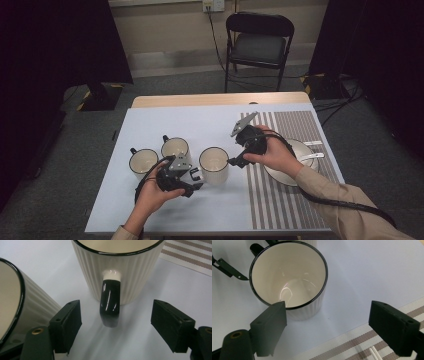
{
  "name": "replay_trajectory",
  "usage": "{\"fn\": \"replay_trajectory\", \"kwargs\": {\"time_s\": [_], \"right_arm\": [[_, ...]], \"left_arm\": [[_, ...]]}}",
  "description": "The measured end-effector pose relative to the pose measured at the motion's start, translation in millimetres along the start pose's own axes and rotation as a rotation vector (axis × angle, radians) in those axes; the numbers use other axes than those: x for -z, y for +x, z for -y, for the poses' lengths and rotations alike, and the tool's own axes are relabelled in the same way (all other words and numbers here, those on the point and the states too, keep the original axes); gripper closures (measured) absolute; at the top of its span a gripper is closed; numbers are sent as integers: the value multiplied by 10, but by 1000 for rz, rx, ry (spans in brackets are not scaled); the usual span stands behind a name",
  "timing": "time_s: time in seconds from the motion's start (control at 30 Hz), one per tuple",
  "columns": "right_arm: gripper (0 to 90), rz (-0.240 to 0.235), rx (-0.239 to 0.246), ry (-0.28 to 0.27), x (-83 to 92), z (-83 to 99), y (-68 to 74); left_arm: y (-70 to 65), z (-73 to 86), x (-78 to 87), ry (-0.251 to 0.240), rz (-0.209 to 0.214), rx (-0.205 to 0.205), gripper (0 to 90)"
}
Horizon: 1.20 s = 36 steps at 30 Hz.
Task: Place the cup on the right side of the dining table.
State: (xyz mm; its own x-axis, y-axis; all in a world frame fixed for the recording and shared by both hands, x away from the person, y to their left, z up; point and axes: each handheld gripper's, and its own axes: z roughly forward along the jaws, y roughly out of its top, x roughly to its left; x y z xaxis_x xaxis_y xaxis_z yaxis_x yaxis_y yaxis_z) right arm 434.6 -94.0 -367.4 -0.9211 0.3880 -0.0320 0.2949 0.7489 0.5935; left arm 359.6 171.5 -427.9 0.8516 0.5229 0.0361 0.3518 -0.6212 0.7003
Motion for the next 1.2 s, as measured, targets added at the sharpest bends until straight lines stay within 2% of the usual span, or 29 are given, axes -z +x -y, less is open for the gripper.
{"fn": "replay_trajectory", "kwargs": {"time_s": [0.23, 0.33, 0.4, 0.57, 0.7, 0.73, 0.9, 0.93, 1.1, 1.13, 1.2], "right_arm": [[144, -8, -17, -1, -51, -48, -26], [144, -8, -20, 3, -67, -66, -37], [146, -4, -31, -14, -67, -77, -49], [151, -10, -50, -20, -75, -114, -59], [169, -6, -51, -13, -106, -139, -53], [225, -9, -48, -18, -125, -151, -50], [275, -10, -59, -7, -170, -160, -50], [279, -3, -62, -1, -179, -161, -54], [325, 1, -89, 6, -213, -165, -72], [402, -11, -98, 19, -227, -164, -84], [410, -18, -106, 23, -239, -163, -86]], "left_arm": [[14, 15, -3, 3, -1, -5, 315], [24, 25, 0, -11, -2, 4, 335], [25, 32, 5, -21, 0, -2, 350], [15, 51, 4, -25, -4, -12, 415], [16, 61, -2, -27, -14, -4, 442], [21, 66, 1, -25, -16, -8, 459], [20, 79, -1, -34, 2, 7, 521], [23, 79, 1, -16, 0, 15, 531], [56, 94, 4, -24, -16, 29, 592], [64, 95, 18, -19, -24, 32, 631], [71, 95, 21, -16, -20, 33, 659]]}}
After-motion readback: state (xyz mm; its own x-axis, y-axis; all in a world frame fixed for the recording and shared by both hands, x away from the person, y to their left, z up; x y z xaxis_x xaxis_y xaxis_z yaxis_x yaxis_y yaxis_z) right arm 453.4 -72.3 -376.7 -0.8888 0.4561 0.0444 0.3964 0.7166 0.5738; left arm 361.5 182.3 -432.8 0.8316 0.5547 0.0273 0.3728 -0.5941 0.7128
